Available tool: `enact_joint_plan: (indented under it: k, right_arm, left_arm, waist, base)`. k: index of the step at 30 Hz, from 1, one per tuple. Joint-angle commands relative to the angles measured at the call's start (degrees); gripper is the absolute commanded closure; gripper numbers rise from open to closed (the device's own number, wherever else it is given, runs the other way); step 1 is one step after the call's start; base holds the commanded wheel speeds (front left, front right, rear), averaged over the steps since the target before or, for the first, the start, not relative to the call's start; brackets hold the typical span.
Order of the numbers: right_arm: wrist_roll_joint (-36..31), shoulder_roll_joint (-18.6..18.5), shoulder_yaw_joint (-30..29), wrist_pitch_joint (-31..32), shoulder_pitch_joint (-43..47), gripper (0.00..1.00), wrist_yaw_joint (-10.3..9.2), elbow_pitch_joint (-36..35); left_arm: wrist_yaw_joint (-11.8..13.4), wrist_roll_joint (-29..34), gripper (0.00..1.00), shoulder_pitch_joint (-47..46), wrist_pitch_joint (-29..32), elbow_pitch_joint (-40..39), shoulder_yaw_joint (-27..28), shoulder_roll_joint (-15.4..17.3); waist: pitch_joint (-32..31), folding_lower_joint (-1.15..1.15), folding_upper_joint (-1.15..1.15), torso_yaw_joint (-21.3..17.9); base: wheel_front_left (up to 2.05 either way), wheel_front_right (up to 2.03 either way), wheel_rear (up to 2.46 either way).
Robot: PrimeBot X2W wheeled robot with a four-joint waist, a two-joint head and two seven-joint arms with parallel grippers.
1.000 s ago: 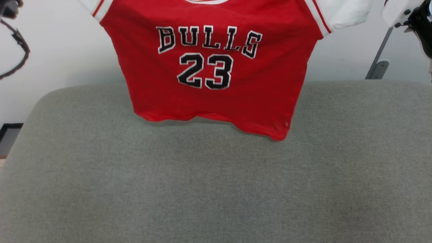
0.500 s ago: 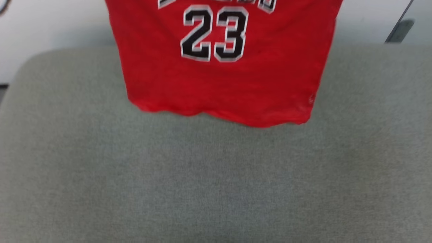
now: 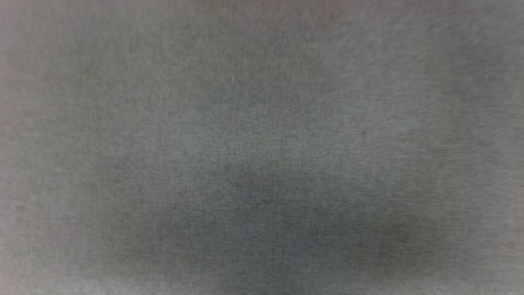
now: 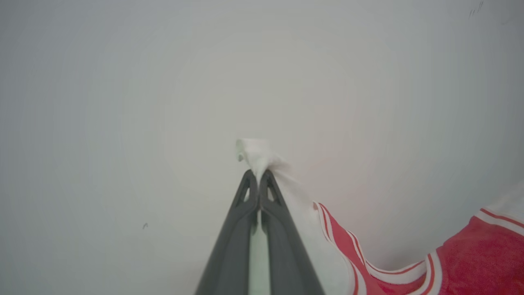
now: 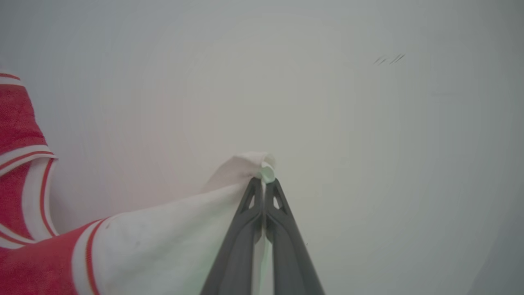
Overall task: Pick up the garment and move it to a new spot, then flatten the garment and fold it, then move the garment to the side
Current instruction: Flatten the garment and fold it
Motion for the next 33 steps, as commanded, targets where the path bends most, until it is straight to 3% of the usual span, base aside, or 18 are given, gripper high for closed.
enact_joint_plan:
  k: [1, 4, 9, 13, 18, 23, 26, 31, 33]
  right_arm:
    - [-1.42, -0.13, -0.23, -0.08, 2.46, 1.0, -0.08, -0.11]
    - [-3.95, 0.28, -0.12, -0.1, 5.1, 1.0, -0.09, -1.31]
    - [-3.37, 0.92, 1.06, -0.11, 10.3, 1.0, -0.09, 2.02]
    - [0.17, 1.59, 2.88, -0.16, 13.42, 1.0, -0.09, 5.81]
    - [6.46, 0.94, 7.07, -0.13, 19.64, 1.0, -0.08, 4.91]
    - [15.26, -1.45, 12.31, -0.13, 29.22, 1.0, -0.08, 1.0]
    - [19.45, -4.88, 15.06, -0.13, 36.0, 1.0, -0.09, -3.45]
    - [25.0, -9.65, 15.72, -0.03, 49.54, 1.0, -0.09, -8.43]
    - [26.54, -11.25, 14.68, 0.13, 55.11, 1.0, -0.09, -9.83]
  left_arm:
    - [-0.28, -0.35, 1.0, 0.77, -1.44, 0.17, -0.08, -0.05]
    - [-0.63, -1.47, 1.0, 3.33, -4.66, 1.25, -0.75, -0.26]
    - [-0.57, -4.17, 1.0, 8.67, -4.25, 2.95, -4.58, -0.2]
    - [-0.57, -6.92, 1.0, 14.4, -2.36, 2.55, -8.92, 0.62]
    - [-0.58, -12.06, 1.0, 22.45, 1.42, -0.79, -14.16, 2.95]
    - [-0.59, -16.63, 1.0, 31.73, 2.93, -7.67, -18.86, 7.94]
    - [-0.59, -18.76, 1.0, 38.4, 3.51, -13.31, -21.7, 12.05]
    - [-0.46, -21.24, 1.0, 51.4, 4.56, -23.42, -25.35, 19.92]
    - [0.81, -22.35, 1.0, 57.15, 4.93, -27.79, -26.37, 22.77]
  waist:
    - [9.14, 0.0, 0.0, 3.44]
    - [10.37, 0.0, 0.0, 3.97]
    - [10.17, 0.0, 0.0, 4.25]
    - [8.13, 0.0, 0.0, 4.19]
    - [3.17, 0.0, 0.0, 3.66]
    - [-3.69, 0.0, 0.0, 2.52]
    - [-7.79, 0.0, 0.0, 1.85]
    - [-14.08, 0.0, 0.0, 0.62]
    - [-16.0, 0.0, 0.0, 0.28]
  base:
    - [0.0, 0.0, 0.0]
    - [0.0, 0.0, 0.0]
    - [0.0, 0.0, 0.0]
    - [0.0, 0.0, 0.0]
    - [0.0, 0.0, 0.0]
    - [0.0, 0.0, 0.0]
    - [0.0, 0.0, 0.0]
    - [0.0, 0.0, 0.0]
    - [0.0, 0.0, 0.0]
